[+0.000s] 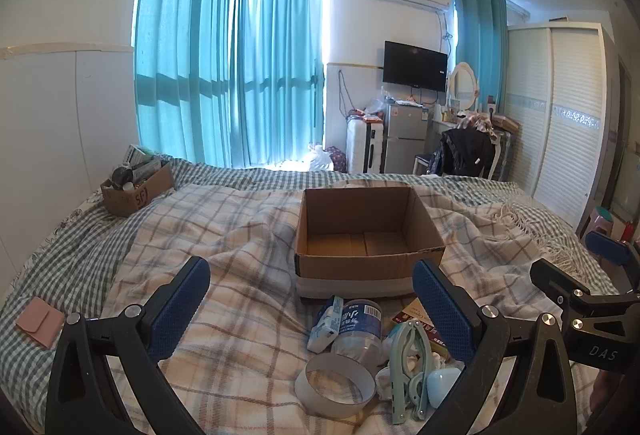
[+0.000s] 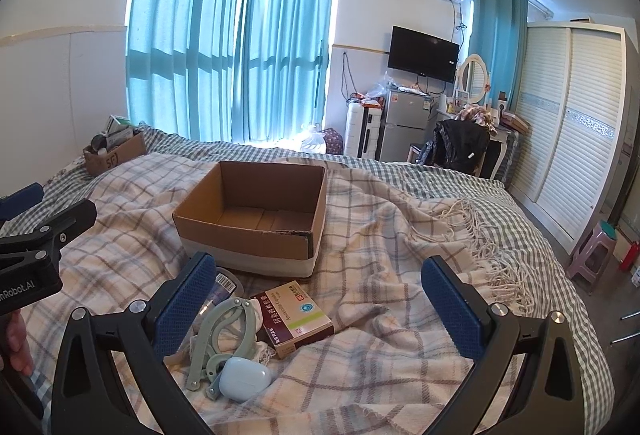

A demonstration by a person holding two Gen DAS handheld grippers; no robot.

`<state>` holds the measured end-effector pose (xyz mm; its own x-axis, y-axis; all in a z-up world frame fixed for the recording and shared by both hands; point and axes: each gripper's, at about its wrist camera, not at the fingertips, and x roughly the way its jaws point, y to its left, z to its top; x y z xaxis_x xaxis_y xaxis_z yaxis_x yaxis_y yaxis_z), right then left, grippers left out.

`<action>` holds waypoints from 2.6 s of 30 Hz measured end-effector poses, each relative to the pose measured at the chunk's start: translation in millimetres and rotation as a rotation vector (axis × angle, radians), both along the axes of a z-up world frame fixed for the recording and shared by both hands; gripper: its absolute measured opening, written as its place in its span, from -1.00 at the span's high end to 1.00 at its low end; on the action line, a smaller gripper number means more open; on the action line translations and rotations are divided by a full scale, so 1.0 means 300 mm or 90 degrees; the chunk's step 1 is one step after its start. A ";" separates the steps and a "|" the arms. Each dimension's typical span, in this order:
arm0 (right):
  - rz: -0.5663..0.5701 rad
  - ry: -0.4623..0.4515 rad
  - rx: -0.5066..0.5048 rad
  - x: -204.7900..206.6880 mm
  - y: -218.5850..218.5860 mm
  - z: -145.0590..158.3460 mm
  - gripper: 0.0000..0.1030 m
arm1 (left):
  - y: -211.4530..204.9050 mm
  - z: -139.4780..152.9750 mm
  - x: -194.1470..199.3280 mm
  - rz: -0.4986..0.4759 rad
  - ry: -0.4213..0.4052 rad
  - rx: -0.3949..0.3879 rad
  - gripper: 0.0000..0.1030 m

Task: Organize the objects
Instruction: 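Move both grippers toward the loose items beside the cardboard box, then grasp the white earbud case with the right gripper while the left gripper grasps the clear tape roll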

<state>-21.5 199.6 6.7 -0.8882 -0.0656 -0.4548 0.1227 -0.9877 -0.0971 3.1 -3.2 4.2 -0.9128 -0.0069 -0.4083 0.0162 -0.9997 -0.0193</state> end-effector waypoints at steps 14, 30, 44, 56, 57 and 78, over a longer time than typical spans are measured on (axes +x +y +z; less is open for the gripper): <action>0.006 -0.001 0.000 0.006 -0.007 -0.005 -0.99 | 0.011 -0.009 -0.002 0.001 -0.007 -0.004 -1.00; 0.010 0.005 0.004 0.021 -0.013 0.001 -0.99 | 0.014 -0.019 0.003 0.005 -0.017 -0.006 -1.00; 0.024 -0.002 0.012 0.036 -0.025 0.004 -0.99 | -0.007 -0.069 -0.020 0.014 -0.060 0.005 -0.99; 0.026 -0.103 0.016 -0.079 -0.015 -0.159 -0.99 | 0.084 -0.375 -0.104 -0.014 -0.252 -0.086 -0.84; 0.026 -0.109 0.015 -0.086 -0.014 -0.170 -0.99 | 0.086 -0.386 -0.106 -0.025 -0.263 -0.083 -0.84; 0.103 -0.234 0.072 -0.136 -0.127 -0.312 -0.98 | -0.019 -0.353 -0.130 -0.049 -0.283 0.026 -0.54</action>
<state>-62.3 161.5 -86.8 -0.6481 -0.1233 -0.7515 0.3226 -0.9383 -0.1243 -36.0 -8.8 -101.7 -0.6458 0.0789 -0.7594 -0.0428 -0.9968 -0.0672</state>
